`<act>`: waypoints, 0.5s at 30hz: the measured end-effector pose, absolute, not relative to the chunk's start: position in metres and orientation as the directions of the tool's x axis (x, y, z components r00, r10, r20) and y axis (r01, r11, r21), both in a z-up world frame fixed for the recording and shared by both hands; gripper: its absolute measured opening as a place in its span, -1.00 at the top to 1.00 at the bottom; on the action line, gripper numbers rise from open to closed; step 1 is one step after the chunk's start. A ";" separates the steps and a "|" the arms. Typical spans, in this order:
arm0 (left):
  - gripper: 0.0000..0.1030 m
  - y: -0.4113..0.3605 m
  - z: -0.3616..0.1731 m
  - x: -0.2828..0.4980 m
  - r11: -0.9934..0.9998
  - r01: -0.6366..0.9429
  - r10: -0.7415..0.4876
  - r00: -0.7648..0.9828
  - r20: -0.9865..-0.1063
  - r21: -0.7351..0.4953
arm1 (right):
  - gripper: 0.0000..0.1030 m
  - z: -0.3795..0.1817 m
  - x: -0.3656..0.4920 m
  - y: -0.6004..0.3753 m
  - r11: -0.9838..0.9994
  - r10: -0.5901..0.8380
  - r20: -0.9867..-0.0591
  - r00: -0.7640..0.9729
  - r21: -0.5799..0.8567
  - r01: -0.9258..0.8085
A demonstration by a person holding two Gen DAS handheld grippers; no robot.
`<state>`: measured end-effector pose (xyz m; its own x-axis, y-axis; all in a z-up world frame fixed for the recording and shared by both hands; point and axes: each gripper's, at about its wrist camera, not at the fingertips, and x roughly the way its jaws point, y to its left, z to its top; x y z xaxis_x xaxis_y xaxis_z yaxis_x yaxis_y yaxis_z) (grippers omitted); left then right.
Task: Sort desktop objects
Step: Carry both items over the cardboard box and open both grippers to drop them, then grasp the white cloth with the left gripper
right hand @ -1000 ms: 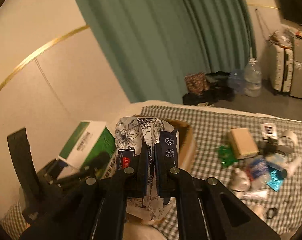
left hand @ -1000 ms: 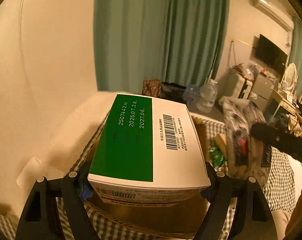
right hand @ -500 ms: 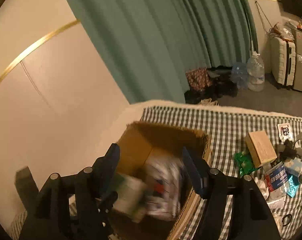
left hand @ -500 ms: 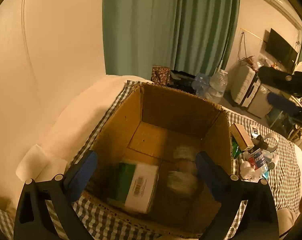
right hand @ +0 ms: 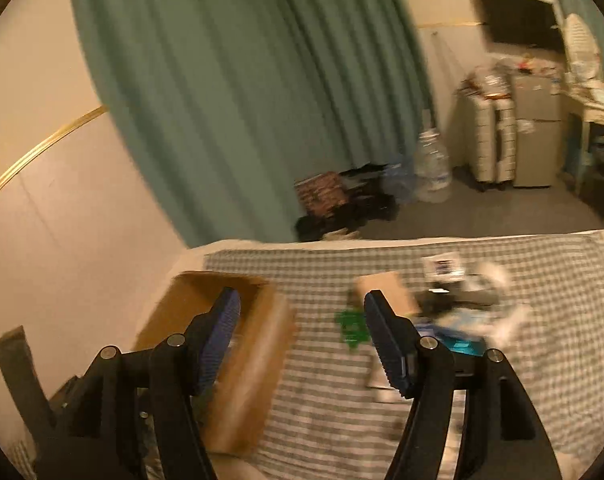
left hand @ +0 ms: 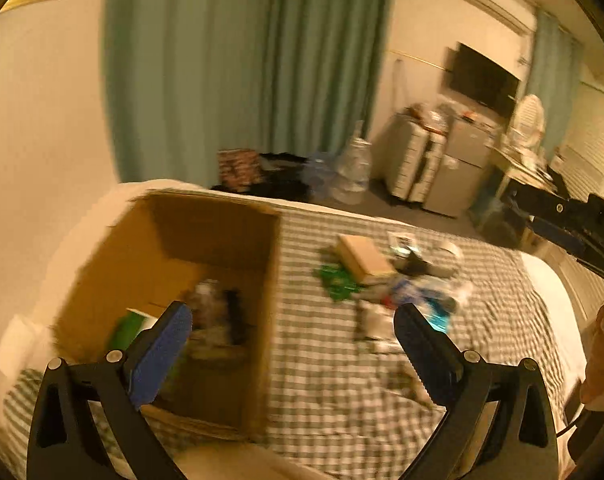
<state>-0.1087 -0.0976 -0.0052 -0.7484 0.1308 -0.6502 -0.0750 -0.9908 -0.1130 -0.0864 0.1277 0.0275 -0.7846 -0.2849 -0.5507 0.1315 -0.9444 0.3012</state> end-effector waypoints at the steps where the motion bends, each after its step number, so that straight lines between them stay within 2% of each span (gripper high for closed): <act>1: -1.00 -0.084 -0.009 -0.107 -0.989 -0.091 0.145 -0.742 -0.655 -0.115 | -0.29 0.024 -0.077 0.141 -0.951 -0.257 -0.552 -0.793 0.288 0.108; 6: -1.00 -0.022 -0.049 -0.106 -0.985 -0.114 0.170 -0.697 -0.696 -0.126 | -0.39 -0.023 -0.045 0.194 -0.981 -0.118 -0.621 -0.775 0.193 -0.005; 9: -1.00 0.007 -0.076 -0.108 -0.983 -0.128 0.182 -0.661 -0.728 -0.130 | -0.42 -0.055 -0.034 0.216 -0.976 -0.116 -0.657 -0.745 0.214 -0.036; 12: -1.00 0.029 -0.095 -0.109 -0.980 -0.155 0.198 -0.638 -0.744 -0.128 | -0.59 -0.087 -0.035 0.233 -0.973 -0.100 -0.698 -0.709 0.217 -0.077; 15: -1.00 0.045 -0.115 -0.111 -0.973 -0.194 0.220 -0.613 -0.759 -0.125 | -0.59 -0.110 -0.039 0.245 -0.969 -0.083 -0.731 -0.678 0.219 -0.117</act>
